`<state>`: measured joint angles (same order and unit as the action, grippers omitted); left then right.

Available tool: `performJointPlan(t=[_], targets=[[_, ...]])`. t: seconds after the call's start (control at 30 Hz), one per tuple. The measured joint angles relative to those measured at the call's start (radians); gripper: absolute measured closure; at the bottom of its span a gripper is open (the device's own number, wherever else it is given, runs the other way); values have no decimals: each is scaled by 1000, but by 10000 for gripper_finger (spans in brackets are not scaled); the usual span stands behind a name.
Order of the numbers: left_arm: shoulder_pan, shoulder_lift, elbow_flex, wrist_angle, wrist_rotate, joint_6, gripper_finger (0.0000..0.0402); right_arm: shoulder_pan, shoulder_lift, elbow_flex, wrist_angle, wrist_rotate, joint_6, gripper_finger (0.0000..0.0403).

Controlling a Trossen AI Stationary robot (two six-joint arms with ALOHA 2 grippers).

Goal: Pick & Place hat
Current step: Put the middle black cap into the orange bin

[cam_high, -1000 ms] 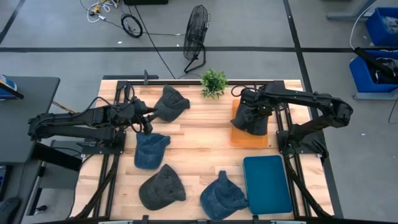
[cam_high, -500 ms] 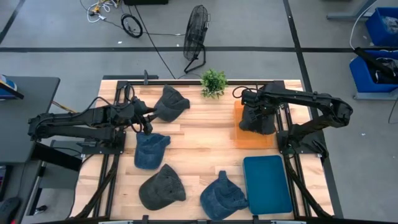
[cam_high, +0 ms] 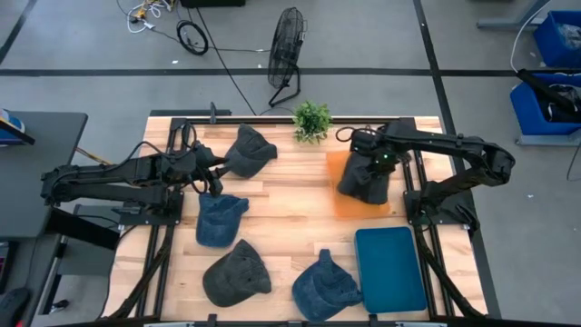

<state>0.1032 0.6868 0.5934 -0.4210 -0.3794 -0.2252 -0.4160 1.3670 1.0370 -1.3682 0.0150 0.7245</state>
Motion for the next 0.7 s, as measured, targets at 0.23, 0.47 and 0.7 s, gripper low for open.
performJointPlan(t=[0.23, 0.47, 0.7], targets=[[0, 0, 0, 0, 0, 0, 268, 12, 0, -1, 16, -42, -185, 399], [0, 0, 0, 0, 0, 0, 268, 13, 0, -1, 123, -81, -344, 399], [0, 0, 0, 0, 0, 0, 268, 13, 0, -1, 129, -131, -334, 399]])
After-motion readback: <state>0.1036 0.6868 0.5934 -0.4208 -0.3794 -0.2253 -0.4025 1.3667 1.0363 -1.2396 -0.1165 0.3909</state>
